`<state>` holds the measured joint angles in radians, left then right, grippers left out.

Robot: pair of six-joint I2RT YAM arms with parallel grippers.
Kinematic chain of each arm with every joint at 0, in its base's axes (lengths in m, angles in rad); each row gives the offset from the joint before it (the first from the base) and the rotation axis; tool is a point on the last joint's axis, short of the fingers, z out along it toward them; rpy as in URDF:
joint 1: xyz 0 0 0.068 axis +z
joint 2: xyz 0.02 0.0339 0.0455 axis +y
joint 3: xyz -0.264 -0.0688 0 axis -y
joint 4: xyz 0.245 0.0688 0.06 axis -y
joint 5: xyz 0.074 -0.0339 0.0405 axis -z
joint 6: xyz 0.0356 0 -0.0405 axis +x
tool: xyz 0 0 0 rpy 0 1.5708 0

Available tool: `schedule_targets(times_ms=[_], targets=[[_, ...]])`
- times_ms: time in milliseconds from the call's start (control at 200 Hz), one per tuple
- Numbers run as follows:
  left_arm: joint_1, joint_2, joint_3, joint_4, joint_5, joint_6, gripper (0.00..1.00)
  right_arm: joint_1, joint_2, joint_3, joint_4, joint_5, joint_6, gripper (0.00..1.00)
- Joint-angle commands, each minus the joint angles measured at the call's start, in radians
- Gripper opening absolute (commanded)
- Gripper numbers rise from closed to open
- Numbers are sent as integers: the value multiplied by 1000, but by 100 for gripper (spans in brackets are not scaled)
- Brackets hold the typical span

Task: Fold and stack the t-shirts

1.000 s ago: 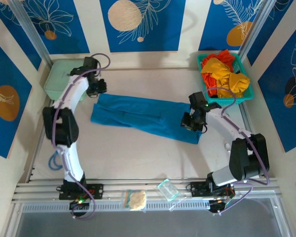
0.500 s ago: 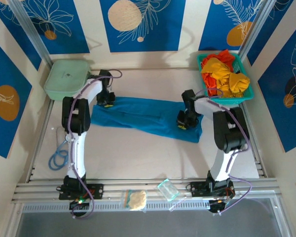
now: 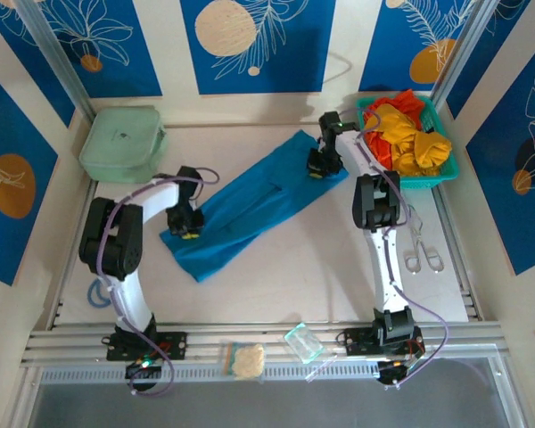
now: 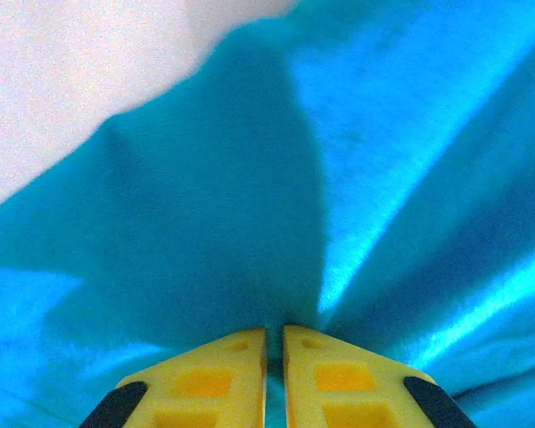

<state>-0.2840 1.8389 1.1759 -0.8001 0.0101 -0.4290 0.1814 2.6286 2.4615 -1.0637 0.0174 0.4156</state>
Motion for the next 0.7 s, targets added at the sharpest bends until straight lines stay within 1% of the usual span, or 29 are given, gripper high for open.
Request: schedule_targets(times_ms=[0,55,135,185,280,385,460,515,555,585,645,690], targets=[[-78,-78,-122,28,91,-92,15,-11,136,260,-129,-94,-58,9],[-128,-109,-170,53,116,-132,15,-20,165,310,-88,-152,-50,10],[-211,-141,-222,96,158,-193,15,-33,147,263,10,-246,-24,11],[-263,-156,-242,125,191,-234,15,-42,128,245,41,-296,-14,11],[-341,-194,-239,149,211,-283,15,-42,80,251,32,-313,-19,10],[-371,-254,-182,94,186,-292,16,-36,-35,189,13,-281,-24,10],[-370,-299,-118,15,121,-276,20,-27,-139,92,-19,-223,-3,11],[-368,-315,-68,-46,63,-261,23,-15,-223,-12,-39,-173,23,11],[-368,-315,-39,-83,25,-249,25,-1,-288,-118,-28,-132,47,10],[-367,-310,-28,-103,-3,-243,25,14,-337,-198,-13,-99,77,7],[-362,-289,-27,-113,-33,-238,26,42,-414,-337,20,-77,124,6],[-356,-266,-48,-93,-36,-237,26,64,-457,-429,52,-69,163,6]])
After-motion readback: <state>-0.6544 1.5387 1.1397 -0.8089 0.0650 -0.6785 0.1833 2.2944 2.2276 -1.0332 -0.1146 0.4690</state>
